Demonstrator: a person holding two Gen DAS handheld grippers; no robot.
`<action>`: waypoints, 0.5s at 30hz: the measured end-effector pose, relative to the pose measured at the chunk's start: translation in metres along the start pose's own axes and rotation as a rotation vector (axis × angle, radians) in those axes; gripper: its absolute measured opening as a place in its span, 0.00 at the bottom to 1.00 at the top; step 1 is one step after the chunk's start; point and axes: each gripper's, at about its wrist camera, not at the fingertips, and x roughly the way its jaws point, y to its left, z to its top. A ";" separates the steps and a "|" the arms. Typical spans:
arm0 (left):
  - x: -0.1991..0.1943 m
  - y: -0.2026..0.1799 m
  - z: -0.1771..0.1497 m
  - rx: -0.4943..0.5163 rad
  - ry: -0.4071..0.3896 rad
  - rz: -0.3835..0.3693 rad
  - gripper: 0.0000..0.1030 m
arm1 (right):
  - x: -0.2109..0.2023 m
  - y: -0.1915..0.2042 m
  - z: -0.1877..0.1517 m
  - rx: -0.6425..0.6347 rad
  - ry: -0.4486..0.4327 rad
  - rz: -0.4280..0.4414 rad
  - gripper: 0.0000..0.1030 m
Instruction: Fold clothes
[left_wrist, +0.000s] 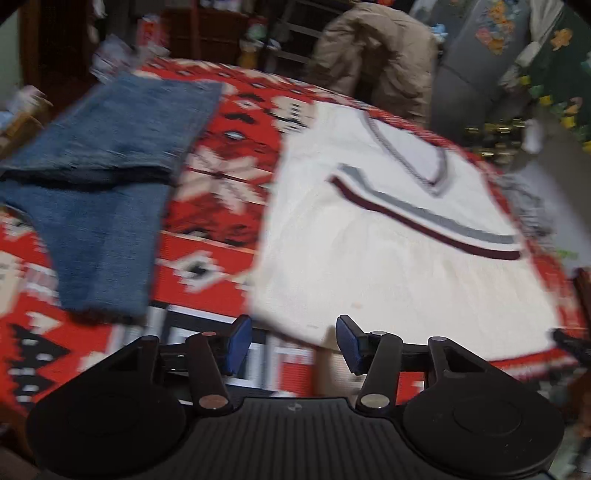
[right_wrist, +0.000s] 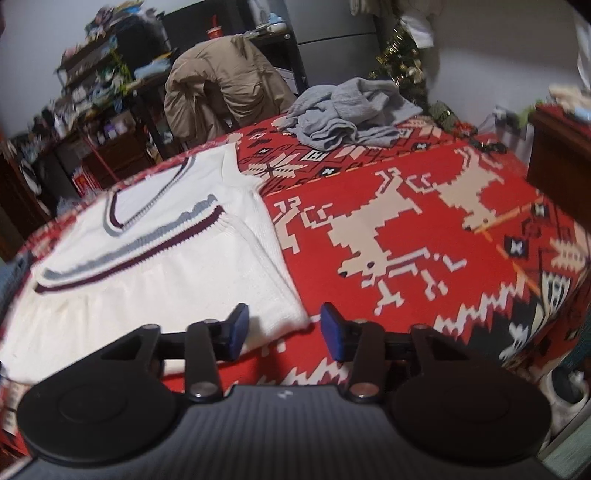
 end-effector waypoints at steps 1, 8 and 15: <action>0.000 0.002 -0.001 0.005 -0.005 0.020 0.49 | 0.001 0.002 0.000 -0.013 0.000 -0.009 0.27; 0.008 0.000 0.005 0.056 -0.014 0.003 0.52 | 0.004 0.004 -0.001 -0.039 -0.011 -0.021 0.23; 0.005 -0.010 0.003 0.133 -0.084 0.092 0.07 | 0.003 0.014 -0.001 -0.117 -0.020 -0.052 0.11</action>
